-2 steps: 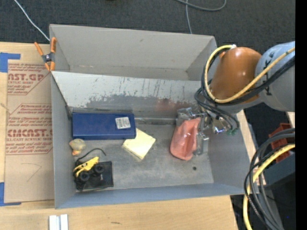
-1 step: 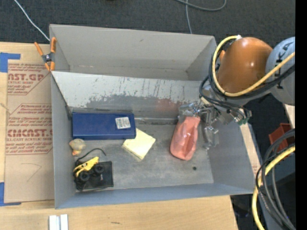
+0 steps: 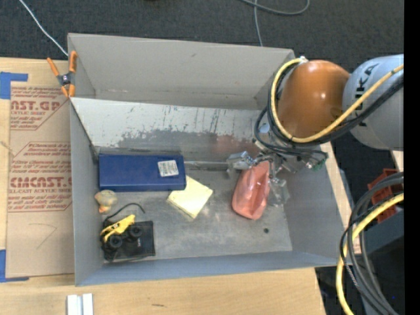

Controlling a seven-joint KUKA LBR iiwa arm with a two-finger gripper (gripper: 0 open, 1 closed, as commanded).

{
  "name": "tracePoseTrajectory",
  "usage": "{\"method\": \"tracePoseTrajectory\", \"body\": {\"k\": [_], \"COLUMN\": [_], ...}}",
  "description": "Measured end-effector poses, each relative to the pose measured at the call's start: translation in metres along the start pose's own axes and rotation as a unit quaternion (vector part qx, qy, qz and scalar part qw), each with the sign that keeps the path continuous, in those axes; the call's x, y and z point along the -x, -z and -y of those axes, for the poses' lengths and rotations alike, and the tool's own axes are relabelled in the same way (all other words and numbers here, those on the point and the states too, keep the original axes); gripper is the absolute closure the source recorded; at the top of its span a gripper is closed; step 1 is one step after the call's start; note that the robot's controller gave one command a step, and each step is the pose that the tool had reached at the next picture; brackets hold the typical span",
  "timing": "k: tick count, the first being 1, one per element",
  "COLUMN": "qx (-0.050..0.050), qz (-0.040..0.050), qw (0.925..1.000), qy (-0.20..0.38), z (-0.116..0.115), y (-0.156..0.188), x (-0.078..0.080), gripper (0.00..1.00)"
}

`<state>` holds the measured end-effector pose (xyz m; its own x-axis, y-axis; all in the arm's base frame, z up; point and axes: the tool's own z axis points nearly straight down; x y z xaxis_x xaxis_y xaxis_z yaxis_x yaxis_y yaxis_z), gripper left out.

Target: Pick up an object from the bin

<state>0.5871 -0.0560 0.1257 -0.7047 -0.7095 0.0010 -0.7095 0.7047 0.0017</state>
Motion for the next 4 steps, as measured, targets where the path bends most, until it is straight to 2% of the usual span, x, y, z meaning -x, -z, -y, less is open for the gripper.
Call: {"method": "tracePoseTrajectory", "body": {"k": [1, 2, 4], "qx": [-0.004, -0.005, -0.005], "qz": [0.0068, 0.0, -0.0001], "qw": [0.9832, 0.9738, 0.9742], "qy": [0.182, 0.227, 0.226], "z": [0.024, 0.01, 0.011], "y": [-0.055, -0.052, -0.046], "x": [-0.017, 0.003, 0.003], "gripper": [0.0, 1.0, 1.0]}}
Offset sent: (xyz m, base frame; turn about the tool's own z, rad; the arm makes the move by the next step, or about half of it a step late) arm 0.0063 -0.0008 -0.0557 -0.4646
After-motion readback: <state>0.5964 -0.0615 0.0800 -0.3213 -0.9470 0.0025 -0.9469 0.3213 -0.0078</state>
